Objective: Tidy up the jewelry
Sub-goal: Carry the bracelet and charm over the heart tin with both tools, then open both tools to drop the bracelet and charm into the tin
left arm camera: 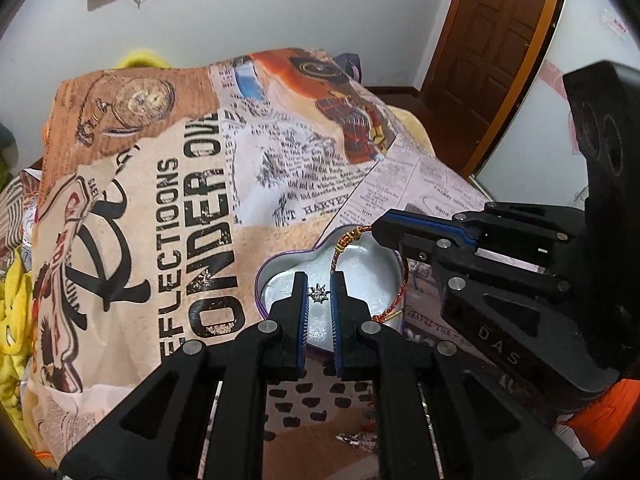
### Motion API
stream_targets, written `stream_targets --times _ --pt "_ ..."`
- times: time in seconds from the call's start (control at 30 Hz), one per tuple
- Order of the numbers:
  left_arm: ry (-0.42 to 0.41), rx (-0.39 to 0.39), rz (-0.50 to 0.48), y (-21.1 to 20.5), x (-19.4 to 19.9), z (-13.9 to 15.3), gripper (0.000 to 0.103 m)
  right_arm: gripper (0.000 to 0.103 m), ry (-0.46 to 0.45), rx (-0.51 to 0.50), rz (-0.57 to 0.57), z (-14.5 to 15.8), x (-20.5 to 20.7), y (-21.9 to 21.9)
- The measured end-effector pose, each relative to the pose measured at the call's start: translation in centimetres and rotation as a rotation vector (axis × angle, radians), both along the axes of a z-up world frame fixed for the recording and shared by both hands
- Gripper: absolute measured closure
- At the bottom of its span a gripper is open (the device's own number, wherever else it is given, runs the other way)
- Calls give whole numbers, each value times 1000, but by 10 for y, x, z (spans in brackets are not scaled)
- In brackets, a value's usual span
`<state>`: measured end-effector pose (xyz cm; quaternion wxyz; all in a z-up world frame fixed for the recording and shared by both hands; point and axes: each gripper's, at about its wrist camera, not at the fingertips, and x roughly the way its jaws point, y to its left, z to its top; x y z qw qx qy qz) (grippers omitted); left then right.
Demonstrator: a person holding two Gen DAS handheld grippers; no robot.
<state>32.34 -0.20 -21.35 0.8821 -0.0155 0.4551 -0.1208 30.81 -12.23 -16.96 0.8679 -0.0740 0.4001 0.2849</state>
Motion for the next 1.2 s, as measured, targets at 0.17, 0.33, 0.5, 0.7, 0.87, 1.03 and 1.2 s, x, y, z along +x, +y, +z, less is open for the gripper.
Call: stream_targets --times 0.17,0.33,0.5,0.7,0.87,1.03,1.2 --pt "19 -2 10 1 5 -8 94 100 30 -7 2 -7 4 0" --pt "31 -2 19 3 7 -11 94 100 58 -14 9 -12 8 0" --pt "44 -3 24 6 8 -11 94 100 72 -15 17 -12 8 0" --pt "48 -6 40 11 4 -8 89 88 64 -48 25 -11 3 4" --pt "25 -6 57 16 -5 3 82 82 40 -56 16 -3 -3 3" --pt "-1 -6 62 18 -17 18 81 82 17 -56 4 8 -12 0" --pt "-27 2 62 19 -29 31 78 82 -7 -55 -6 21 -26 -4"
